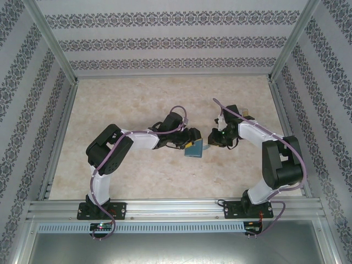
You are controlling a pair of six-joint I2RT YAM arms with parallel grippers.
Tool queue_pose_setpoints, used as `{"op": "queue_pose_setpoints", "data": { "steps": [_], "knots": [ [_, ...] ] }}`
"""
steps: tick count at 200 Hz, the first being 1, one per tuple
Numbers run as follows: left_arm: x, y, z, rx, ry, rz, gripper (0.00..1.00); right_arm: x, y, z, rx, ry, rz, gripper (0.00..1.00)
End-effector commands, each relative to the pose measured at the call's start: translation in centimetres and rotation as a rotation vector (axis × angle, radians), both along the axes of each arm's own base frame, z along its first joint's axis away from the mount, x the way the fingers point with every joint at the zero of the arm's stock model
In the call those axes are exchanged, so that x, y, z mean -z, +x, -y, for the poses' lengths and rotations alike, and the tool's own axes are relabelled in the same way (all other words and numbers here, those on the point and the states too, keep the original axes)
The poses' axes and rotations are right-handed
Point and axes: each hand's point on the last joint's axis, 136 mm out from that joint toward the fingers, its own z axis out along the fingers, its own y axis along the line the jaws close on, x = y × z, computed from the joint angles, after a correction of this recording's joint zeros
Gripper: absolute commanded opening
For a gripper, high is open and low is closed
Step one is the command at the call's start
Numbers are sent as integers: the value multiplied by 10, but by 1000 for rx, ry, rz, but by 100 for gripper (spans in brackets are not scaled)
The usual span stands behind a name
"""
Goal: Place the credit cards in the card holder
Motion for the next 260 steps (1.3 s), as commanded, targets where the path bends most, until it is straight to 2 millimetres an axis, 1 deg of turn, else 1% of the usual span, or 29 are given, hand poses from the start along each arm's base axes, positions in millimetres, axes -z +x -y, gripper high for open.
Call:
{"op": "queue_pose_setpoints", "data": {
  "steps": [1, 12, 21, 33, 46, 64, 82, 111, 129, 143, 153, 168, 194, 214, 231, 260],
  "knots": [
    [2, -6, 2, 12, 16, -5, 62, 0, -10, -2, -10, 16, -27, 15],
    [1, -6, 2, 12, 15, -2, 62, 1, -11, -1, -9, 10, -31, 14],
    [0, -6, 2, 13, 15, 3, 62, 1, -11, -1, -10, 9, -32, 10],
    [-3, -6, 1, 15, 16, 11, 62, 1, -12, -1, -10, 11, -32, 9],
    [-7, -6, 1, 21, 21, 23, 62, 0, -11, -2, -9, 19, -28, 2],
    [-15, -6, -3, 26, 42, 61, 63, -4, -9, -2, -1, 22, -13, 0],
    [-22, -3, -19, 2, 126, 117, 64, -8, -7, -3, 3, 30, -1, 0],
    [-21, -5, -59, -51, 328, 179, 68, -11, -5, -6, 4, 53, 6, 0],
    [-15, -9, -77, -54, 420, 183, 68, -12, -5, -7, 7, 61, 5, 0],
    [-5, -13, -85, -37, 475, 162, 64, -13, -4, -8, 10, 68, 9, 0],
    [0, -17, -83, -12, 478, 151, 61, -15, -3, -9, 11, 73, 9, 0],
    [8, -19, -75, 22, 453, 126, 57, -17, -3, -10, 12, 81, 13, 0],
    [15, -20, -63, 63, 440, 99, 49, -22, -2, -12, 14, 94, 16, 0],
    [17, -19, -57, 88, 445, 91, 47, -24, -2, -14, 17, 104, 18, 0],
    [25, -20, -55, 106, 470, 70, 44, -27, -2, -15, 17, 118, 21, 0],
    [32, -23, -47, 127, 451, 53, 44, -32, -1, -18, 18, 134, 29, 0]
  ]
}}
